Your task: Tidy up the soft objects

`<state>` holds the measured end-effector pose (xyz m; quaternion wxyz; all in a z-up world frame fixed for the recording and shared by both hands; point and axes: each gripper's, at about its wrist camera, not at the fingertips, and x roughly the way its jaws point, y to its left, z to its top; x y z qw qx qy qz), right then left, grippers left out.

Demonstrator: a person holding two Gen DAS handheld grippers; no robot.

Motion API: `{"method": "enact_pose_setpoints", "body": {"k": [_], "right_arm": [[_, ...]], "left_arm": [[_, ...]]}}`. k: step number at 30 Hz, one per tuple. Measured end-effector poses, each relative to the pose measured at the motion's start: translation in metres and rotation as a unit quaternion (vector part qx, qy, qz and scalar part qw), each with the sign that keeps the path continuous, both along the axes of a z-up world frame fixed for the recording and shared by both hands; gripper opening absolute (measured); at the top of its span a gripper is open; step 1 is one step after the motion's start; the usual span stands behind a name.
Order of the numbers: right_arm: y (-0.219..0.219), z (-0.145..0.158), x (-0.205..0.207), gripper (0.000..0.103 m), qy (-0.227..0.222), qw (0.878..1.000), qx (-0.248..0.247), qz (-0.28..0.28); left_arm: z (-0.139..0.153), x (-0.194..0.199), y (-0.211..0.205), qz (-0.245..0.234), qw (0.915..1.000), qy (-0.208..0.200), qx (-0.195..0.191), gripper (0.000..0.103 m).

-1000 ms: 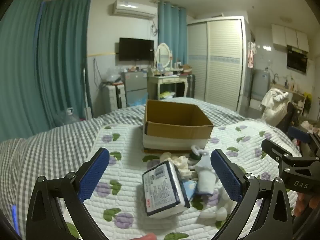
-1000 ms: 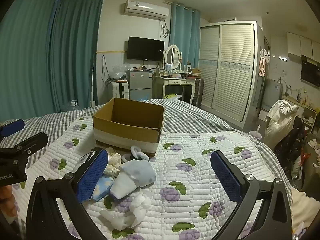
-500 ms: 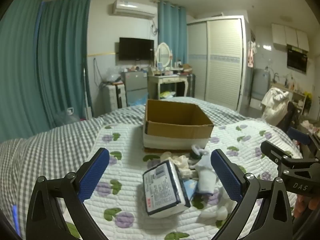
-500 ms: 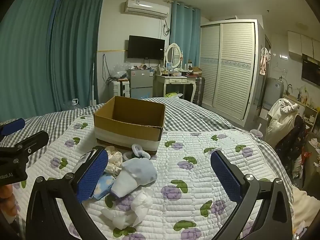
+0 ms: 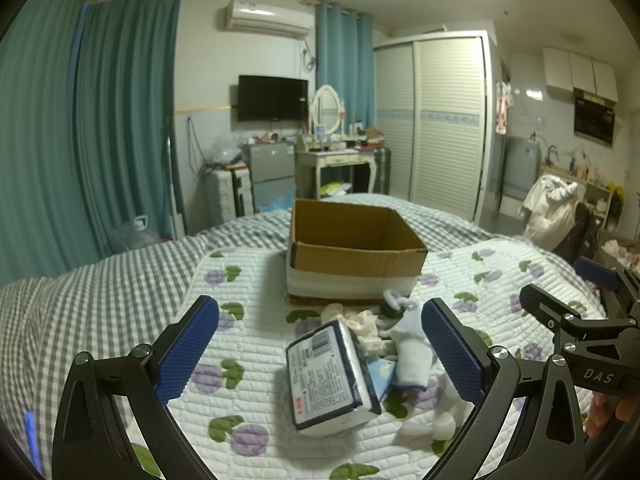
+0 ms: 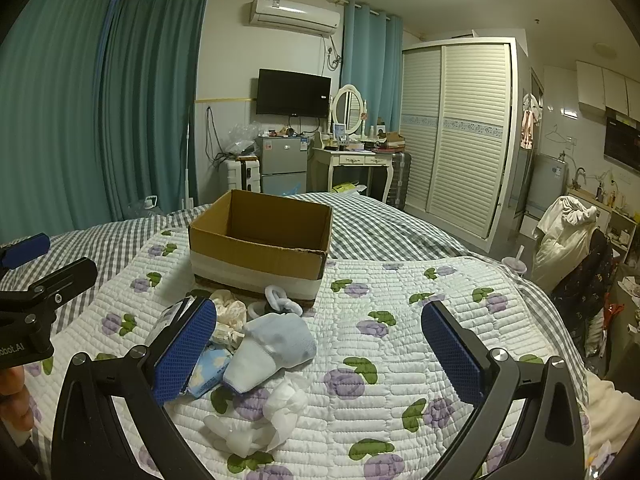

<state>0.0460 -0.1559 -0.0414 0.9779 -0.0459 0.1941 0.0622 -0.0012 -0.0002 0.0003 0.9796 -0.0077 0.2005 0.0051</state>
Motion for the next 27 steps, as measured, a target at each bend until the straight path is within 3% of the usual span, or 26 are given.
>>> {"method": "enact_pose_setpoints", "body": {"k": [27], "right_arm": [[0.0004,-0.0025,0.0002,0.103,0.003,1.0,-0.001,0.001]], "left_arm": [[-0.0006,0.0001,0.0003,-0.001,1.0,0.001,0.003,0.103]]}}
